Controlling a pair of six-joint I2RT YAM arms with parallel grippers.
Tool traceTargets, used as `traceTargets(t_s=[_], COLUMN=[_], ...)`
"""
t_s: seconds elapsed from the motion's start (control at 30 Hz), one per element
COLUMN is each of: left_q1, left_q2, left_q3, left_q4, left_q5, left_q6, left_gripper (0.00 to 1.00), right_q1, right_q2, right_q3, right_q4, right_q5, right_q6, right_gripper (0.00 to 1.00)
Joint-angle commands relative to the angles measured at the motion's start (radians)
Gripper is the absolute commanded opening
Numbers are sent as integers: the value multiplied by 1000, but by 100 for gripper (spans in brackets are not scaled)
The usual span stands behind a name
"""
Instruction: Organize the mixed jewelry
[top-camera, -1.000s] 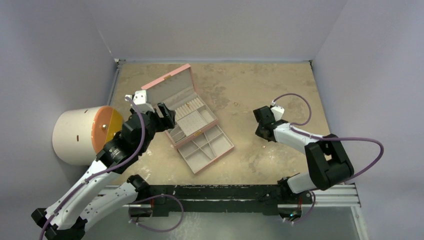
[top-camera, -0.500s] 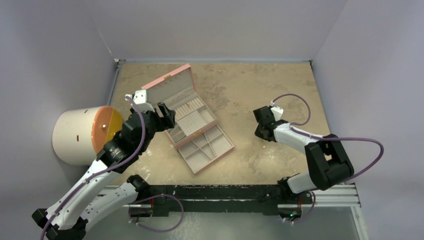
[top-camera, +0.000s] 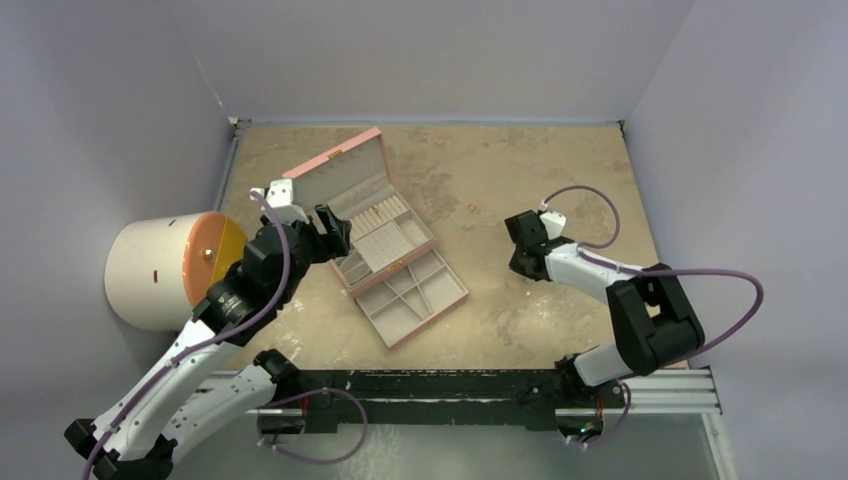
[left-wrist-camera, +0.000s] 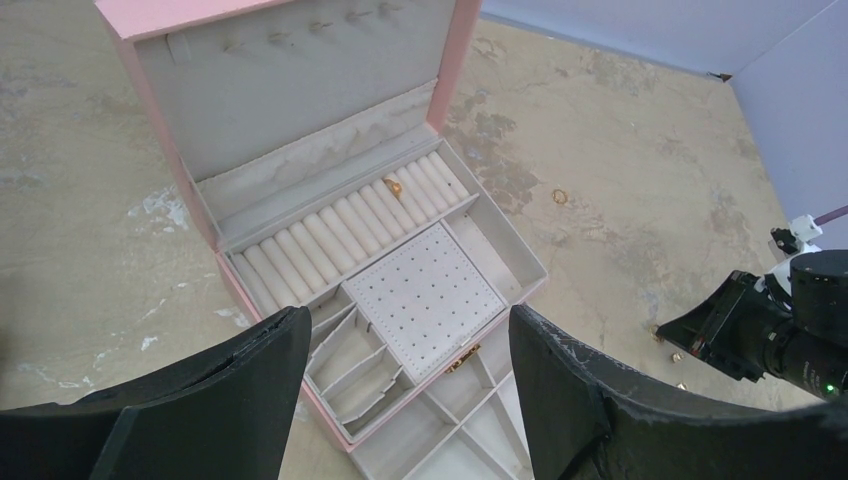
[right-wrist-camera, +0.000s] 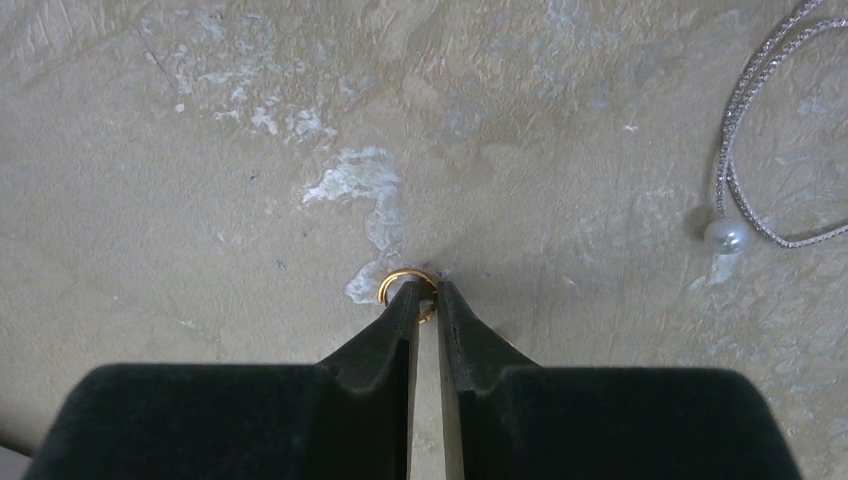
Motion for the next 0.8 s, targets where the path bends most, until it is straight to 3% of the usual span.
traceTargets(t_s=[0.0,0.4,0.77], left_q1=[7,8,13], left_q2=[-11,-19,-19], left_q3=[-3,-3,-3], left_q4=[43,43,44], left_q5=[8,11,19], left_q6=[23,23,20], left_gripper=[72,72,72], right_q1=[-3,0,23], right_q2=[37,23,-51], right_q3=[17,14,6], right_q4=[-39,-34,-15], right_q5=[25,18,-30], right_q6=[16,-11,-60], right_gripper=[14,0,0])
